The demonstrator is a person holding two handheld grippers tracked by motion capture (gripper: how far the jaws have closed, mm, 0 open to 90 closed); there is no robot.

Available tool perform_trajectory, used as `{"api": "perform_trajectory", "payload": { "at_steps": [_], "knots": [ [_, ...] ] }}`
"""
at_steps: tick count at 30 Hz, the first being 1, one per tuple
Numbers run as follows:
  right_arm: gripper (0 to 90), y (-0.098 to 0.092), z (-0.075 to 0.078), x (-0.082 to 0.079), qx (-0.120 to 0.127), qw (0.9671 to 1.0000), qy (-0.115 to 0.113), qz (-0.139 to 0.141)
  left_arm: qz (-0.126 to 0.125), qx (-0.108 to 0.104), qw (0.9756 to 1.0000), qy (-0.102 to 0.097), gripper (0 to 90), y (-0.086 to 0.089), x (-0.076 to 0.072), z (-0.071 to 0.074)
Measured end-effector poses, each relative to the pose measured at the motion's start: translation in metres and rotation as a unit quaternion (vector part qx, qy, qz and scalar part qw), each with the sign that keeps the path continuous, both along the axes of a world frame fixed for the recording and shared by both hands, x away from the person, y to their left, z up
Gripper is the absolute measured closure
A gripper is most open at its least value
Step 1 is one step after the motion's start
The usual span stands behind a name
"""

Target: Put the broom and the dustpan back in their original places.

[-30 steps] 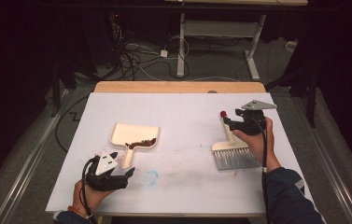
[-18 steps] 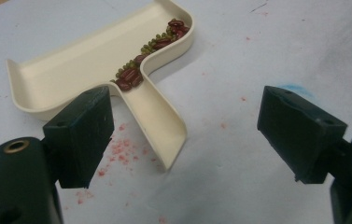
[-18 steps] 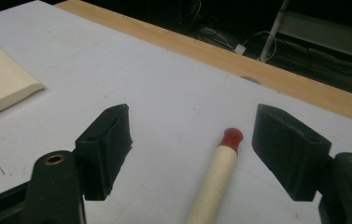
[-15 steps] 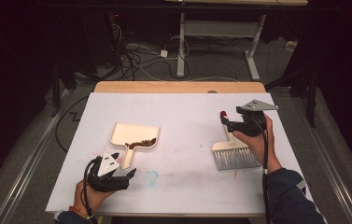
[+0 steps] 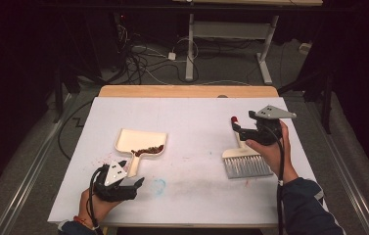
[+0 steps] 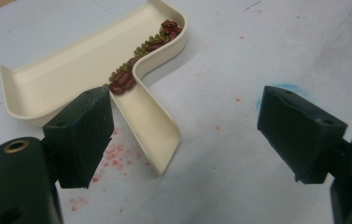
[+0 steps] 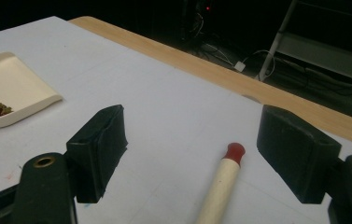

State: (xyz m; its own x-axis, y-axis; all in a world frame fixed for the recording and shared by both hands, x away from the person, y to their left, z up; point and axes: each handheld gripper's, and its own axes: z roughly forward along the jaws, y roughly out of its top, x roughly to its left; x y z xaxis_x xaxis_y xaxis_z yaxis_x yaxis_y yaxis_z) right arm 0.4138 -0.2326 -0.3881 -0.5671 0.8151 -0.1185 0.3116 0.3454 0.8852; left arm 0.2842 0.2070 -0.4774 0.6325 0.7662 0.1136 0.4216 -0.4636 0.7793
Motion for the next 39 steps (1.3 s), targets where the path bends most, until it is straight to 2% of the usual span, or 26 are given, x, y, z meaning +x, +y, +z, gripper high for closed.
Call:
{"api": "perform_trajectory", "payload": {
  "at_steps": [9, 11, 14, 17, 21, 29, 35, 39],
  "knots": [
    [25.6, 0.004, 0.009, -0.015, -0.006, 0.9998, -0.011, 0.018, -0.003, 0.001, 1.0000, 0.002, 18.2, -0.001, 0.000, 0.000],
    [25.6, 0.004, 0.012, -0.019, 0.002, 0.9996, -0.014, 0.023, -0.002, 0.000, 1.0000, 0.001, 18.3, -0.001, 0.000, 0.000],
    [25.6, 0.004, 0.016, -0.025, -0.008, 0.9992, -0.028, 0.027, -0.001, 0.000, 1.0000, 0.001, 18.3, -0.001, 0.000, 0.000],
    [25.0, 0.004, 0.020, -0.032, 0.000, 0.9991, -0.026, 0.035, -0.002, 0.003, 1.0000, 0.002, 18.3, -0.001, 0.000, 0.000],
    [25.0, 0.004, 0.023, -0.043, -0.010, 0.9982, -0.043, 0.039, -0.004, 0.000, 1.0000, 0.001, 18.3, -0.001, -0.001, 0.000],
    [24.9, 0.003, 0.022, -0.056, -0.020, 0.9971, -0.048, 0.055, -0.007, 0.002, 1.0000, -0.002, 18.3, -0.001, -0.001, 0.000],
    [24.8, -0.002, 0.019, -0.062, -0.016, 0.9966, -0.050, 0.064, -0.012, 0.009, 0.9999, -0.002, 18.3, -0.003, -0.001, 0.000],
    [24.8, -0.005, 0.015, -0.065, -0.026, 0.9963, -0.049, 0.066, -0.012, 0.009, 0.9999, -0.003, 18.3, -0.003, -0.001, 0.000]
  ]
}}
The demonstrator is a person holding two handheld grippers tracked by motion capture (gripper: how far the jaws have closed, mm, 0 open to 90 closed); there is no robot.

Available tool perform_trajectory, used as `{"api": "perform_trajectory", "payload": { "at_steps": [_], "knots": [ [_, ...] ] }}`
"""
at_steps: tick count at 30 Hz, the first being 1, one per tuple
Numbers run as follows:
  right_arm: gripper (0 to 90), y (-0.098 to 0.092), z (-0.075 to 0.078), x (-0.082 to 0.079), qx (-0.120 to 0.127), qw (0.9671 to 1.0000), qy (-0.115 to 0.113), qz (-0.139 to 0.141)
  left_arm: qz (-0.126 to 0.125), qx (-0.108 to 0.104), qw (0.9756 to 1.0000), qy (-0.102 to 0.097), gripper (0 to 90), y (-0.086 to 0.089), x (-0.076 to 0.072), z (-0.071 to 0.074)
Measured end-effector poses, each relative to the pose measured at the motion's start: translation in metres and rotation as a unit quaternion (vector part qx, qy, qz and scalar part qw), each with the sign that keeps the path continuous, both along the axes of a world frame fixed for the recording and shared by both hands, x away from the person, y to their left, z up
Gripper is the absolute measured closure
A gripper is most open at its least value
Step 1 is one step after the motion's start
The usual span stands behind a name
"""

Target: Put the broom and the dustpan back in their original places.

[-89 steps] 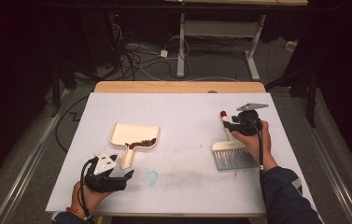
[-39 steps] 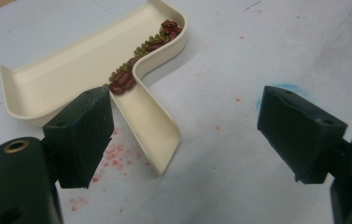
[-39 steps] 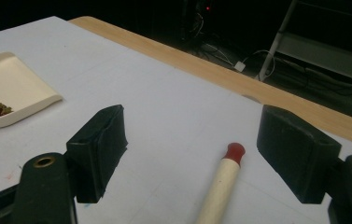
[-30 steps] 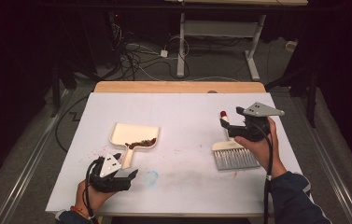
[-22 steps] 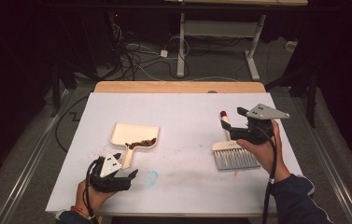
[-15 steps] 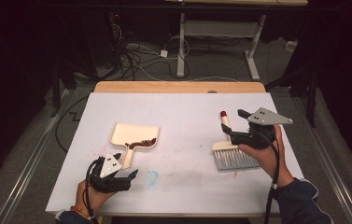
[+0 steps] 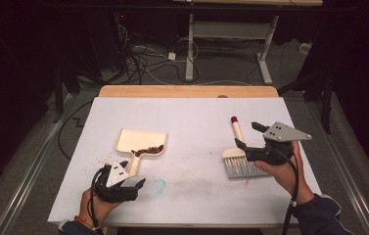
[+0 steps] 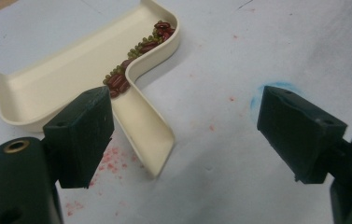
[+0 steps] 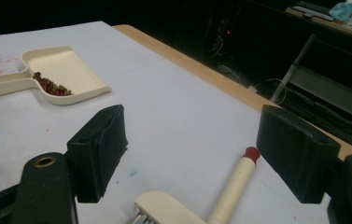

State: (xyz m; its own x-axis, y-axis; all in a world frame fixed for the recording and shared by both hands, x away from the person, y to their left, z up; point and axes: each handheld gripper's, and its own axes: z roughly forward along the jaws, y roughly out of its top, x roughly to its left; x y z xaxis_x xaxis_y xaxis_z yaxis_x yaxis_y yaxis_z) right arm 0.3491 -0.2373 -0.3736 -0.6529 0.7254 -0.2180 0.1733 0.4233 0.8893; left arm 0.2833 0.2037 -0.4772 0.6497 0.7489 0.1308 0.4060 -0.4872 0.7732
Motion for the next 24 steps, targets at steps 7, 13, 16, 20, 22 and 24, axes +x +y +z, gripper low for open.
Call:
{"api": "perform_trajectory", "payload": {
  "at_steps": [7, 13, 16, 20, 22, 24],
  "knots": [
    [24.8, -0.007, -0.008, -0.006, -0.008, 0.9999, -0.005, -0.005, -0.002, 0.000, 1.0000, -0.001, 18.3, 0.000, 0.001, 0.000],
    [24.5, -0.014, -0.012, -0.010, -0.018, 0.9996, -0.016, -0.014, -0.005, 0.002, 1.0000, -0.001, 18.2, -0.002, 0.001, 0.000],
    [24.3, -0.018, -0.015, -0.011, -0.018, 0.9996, -0.013, -0.016, -0.005, 0.004, 1.0000, -0.002, 18.3, -0.002, 0.002, 0.000],
    [24.0, -0.023, -0.020, -0.013, -0.027, 0.9994, -0.017, -0.016, -0.005, 0.005, 1.0000, -0.002, 18.2, -0.002, 0.002, 0.000],
    [24.0, -0.025, -0.022, -0.015, -0.027, 0.9994, -0.018, -0.015, -0.003, 0.006, 1.0000, -0.003, 18.2, -0.002, 0.001, 0.000],
    [23.8, -0.028, -0.024, -0.016, -0.027, 0.9994, -0.017, -0.016, -0.002, 0.005, 1.0000, -0.004, 18.3, -0.001, 0.001, 0.000]
  ]
}}
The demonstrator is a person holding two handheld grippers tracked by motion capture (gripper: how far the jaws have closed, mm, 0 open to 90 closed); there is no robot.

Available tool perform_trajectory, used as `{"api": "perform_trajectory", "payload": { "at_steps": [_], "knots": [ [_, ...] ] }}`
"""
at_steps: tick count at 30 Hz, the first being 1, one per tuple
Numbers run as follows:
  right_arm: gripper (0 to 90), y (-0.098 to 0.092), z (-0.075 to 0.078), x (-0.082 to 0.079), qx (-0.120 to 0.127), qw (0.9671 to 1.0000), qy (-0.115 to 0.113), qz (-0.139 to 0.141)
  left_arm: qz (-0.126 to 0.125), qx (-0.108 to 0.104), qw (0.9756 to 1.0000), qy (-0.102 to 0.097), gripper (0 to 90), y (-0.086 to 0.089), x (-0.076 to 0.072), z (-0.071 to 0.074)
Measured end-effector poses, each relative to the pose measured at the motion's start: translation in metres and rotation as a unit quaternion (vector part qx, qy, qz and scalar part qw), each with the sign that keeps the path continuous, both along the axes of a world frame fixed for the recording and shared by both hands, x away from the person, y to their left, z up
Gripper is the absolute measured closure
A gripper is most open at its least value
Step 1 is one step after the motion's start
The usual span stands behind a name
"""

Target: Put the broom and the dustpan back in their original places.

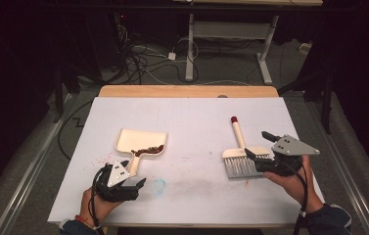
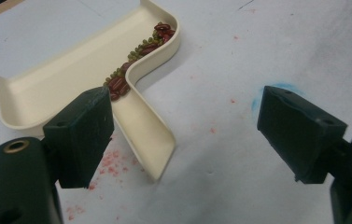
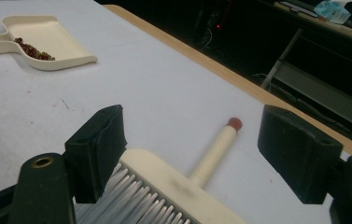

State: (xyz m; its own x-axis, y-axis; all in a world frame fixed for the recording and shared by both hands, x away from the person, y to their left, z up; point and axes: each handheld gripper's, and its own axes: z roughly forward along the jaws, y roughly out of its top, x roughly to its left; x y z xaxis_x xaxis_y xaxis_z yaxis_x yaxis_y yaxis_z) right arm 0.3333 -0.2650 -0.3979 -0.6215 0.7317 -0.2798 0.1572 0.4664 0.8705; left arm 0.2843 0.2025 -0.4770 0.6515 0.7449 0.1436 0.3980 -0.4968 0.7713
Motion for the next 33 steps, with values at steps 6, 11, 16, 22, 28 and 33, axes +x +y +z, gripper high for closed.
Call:
{"api": "perform_trajectory", "payload": {
  "at_steps": [6, 11, 16, 22, 28, 33],
  "knots": [
    [23.9, -0.005, -0.008, -0.003, -0.006, 1.0000, 0.000, -0.001, 0.001, 0.000, 1.0000, -0.001, 18.2, 0.000, 0.000, 0.000],
    [23.7, -0.008, -0.016, -0.006, -0.015, 0.9999, 0.002, -0.002, 0.002, -0.001, 1.0000, 0.000, 18.2, 0.000, 0.000, 0.000],
    [23.5, -0.012, -0.025, -0.009, -0.013, 0.9998, 0.010, -0.007, 0.002, 0.002, 1.0000, -0.003, 18.3, 0.000, 0.000, 0.001],
    [23.5, -0.014, -0.038, -0.017, -0.016, 0.9996, 0.018, -0.011, 0.001, -0.002, 1.0000, -0.005, 18.2, -0.001, 0.000, 0.001],
    [20.3, -0.018, -0.052, -0.025, -0.022, 0.9990, 0.030, -0.024, -0.004, -0.010, 0.9999, -0.004, 18.2, 0.000, 0.003, 0.001],
    [18.0, -0.023, -0.063, -0.030, -0.013, 0.9978, 0.050, -0.040, -0.003, -0.019, 0.9998, -0.003, 18.2, 0.002, 0.002, 0.001]
  ]
}}
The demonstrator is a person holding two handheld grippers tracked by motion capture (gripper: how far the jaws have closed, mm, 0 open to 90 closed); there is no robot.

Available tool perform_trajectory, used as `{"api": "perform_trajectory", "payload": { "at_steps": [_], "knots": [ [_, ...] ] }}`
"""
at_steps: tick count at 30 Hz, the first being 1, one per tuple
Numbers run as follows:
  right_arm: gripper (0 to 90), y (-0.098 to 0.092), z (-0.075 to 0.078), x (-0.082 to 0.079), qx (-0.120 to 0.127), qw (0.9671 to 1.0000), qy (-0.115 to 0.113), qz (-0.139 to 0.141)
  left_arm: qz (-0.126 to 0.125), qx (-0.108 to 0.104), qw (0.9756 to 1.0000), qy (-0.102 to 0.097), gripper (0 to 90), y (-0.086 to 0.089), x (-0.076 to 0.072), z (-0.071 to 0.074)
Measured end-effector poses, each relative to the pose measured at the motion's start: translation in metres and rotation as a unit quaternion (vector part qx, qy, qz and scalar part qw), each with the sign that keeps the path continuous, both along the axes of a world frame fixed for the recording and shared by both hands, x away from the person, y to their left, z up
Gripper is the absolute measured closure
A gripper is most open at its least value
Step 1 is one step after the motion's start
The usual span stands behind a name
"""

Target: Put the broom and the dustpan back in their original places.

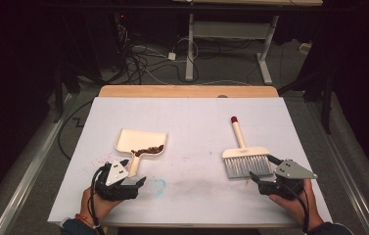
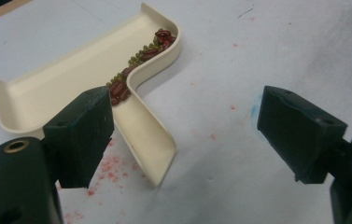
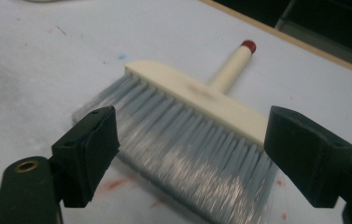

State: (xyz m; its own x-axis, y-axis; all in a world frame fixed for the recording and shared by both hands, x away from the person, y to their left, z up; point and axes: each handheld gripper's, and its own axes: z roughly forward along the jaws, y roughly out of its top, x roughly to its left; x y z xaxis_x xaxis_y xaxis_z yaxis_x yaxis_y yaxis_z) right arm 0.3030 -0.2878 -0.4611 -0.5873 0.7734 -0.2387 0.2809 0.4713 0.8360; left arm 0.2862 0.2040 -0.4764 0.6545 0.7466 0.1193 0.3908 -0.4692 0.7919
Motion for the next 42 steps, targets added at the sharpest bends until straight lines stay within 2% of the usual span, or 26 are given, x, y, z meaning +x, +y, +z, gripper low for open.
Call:
{"api": "perform_trajectory", "payload": {
  "at_steps": [4, 7, 11, 14, 17, 20, 21, 23, 29, 32, 35, 42],
  "knots": [
    [17.4, 0.001, -0.008, -0.007, -0.008, 0.9999, 0.010, -0.001, -0.003, -0.010, 0.9999, -0.003, 18.3, 0.000, -0.001, 0.002],
    [17.5, 0.002, -0.008, -0.011, -0.012, 0.9999, 0.008, -0.001, -0.004, -0.012, 0.9999, -0.002, 18.2, 0.002, -0.001, 0.000],
    [17.8, 0.002, -0.006, -0.011, -0.005, 1.0000, -0.001, 0.000, 0.003, -0.013, 0.9999, 0.000, 18.2, 0.006, -0.001, -0.001],
    [18.0, 0.003, -0.006, -0.012, -0.008, 1.0000, 0.001, 0.000, 0.006, -0.015, 0.9999, -0.003, 18.3, 0.005, -0.001, 0.000],
    [18.2, 0.004, -0.004, -0.014, -0.008, 0.9999, -0.006, 0.003, 0.002, -0.005, 1.0000, -0.007, 18.3, 0.004, -0.006, 0.001],
    [18.2, 0.005, 0.000, -0.018, -0.008, 0.9998, -0.016, 0.007, 0.004, -0.010, 0.9999, -0.012, 18.3, 0.003, -0.010, 0.004],
    [18.2, 0.005, 0.001, -0.020, -0.008, 0.9998, -0.018, 0.005, 0.003, -0.005, 0.9999, -0.013, 18.3, 0.002, -0.010, 0.004],
    [18.1, 0.005, 0.002, -0.020, -0.009, 0.9996, -0.026, 0.005, -0.001, 0.003, 0.9999, -0.015, 18.2, 0.000, -0.010, 0.003],
    [18.6, 0.006, 0.003, -0.018, -0.009, 0.9995, -0.028, 0.010, 0.000, 0.007, 0.9999, -0.008, 18.2, -0.002, -0.005, 0.000],
    [19.3, 0.006, 0.005, -0.020, -0.003, 0.9990, -0.043, 0.010, -0.002, 0.011, 0.9999, -0.007, 18.3, -0.003, -0.005, -0.001],
    [19.2, 0.006, 0.006, -0.021, -0.003, 0.9990, -0.045, 0.009, 0.000, 0.018, 0.9998, -0.010, 18.3, -0.004, -0.007, 0.000],
    [19.1, 0.006, 0.006, -0.021, -0.004, 0.9989, -0.046, 0.009, -0.005, 0.012, 0.9999, -0.010, 18.3, -0.004, -0.006, -0.001]
  ]
}}
